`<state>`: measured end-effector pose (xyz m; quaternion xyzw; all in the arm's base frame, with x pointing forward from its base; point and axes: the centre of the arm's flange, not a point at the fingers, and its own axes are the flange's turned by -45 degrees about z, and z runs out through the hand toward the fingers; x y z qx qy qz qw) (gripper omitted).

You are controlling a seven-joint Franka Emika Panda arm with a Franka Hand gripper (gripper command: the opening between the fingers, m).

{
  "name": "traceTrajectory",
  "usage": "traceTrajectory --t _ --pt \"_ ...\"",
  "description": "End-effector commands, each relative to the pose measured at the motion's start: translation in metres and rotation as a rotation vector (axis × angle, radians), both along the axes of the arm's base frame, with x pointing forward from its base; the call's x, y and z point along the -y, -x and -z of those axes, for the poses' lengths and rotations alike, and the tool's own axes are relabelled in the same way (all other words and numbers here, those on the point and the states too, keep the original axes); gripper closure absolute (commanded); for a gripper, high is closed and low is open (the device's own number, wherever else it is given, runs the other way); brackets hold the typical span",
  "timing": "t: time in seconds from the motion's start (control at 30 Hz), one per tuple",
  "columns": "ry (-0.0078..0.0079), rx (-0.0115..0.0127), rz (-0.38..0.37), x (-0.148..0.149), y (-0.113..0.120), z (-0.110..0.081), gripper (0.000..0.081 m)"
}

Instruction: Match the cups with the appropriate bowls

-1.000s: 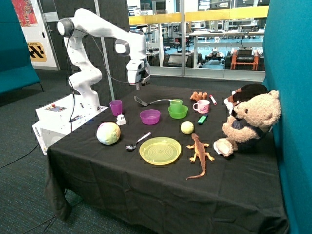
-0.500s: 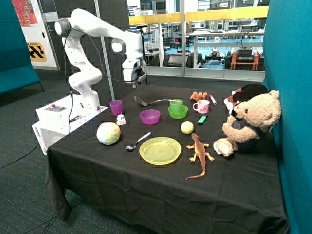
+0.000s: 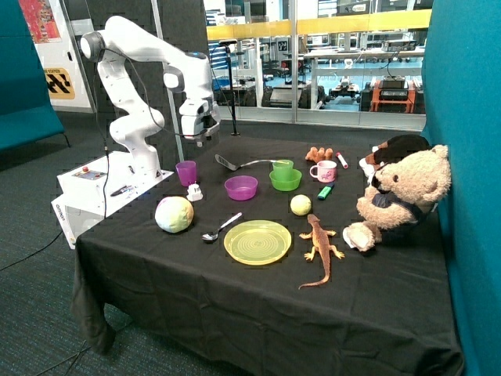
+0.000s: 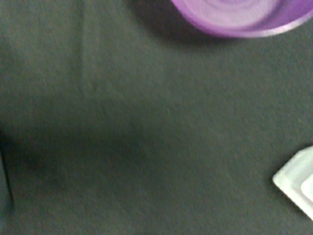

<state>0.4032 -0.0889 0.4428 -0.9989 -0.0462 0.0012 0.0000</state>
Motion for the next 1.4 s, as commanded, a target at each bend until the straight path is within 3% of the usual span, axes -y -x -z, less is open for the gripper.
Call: traceTrajectory --t 0.0,0.23,0.7,1.37 --pt "-0.0001 0.0024 -0.016 0.02 0.031 0.007 0.0298" --pt "-0.0001 0.0024 -0.063 0.017 0.052 0.015 0.0296" --pt "-0.0001 0.0024 -0.084 0.031 0.097 0.031 0.0304" --pt "-0.0002 0.0024 -0.115 0.037 0.1 0.06 0.0305"
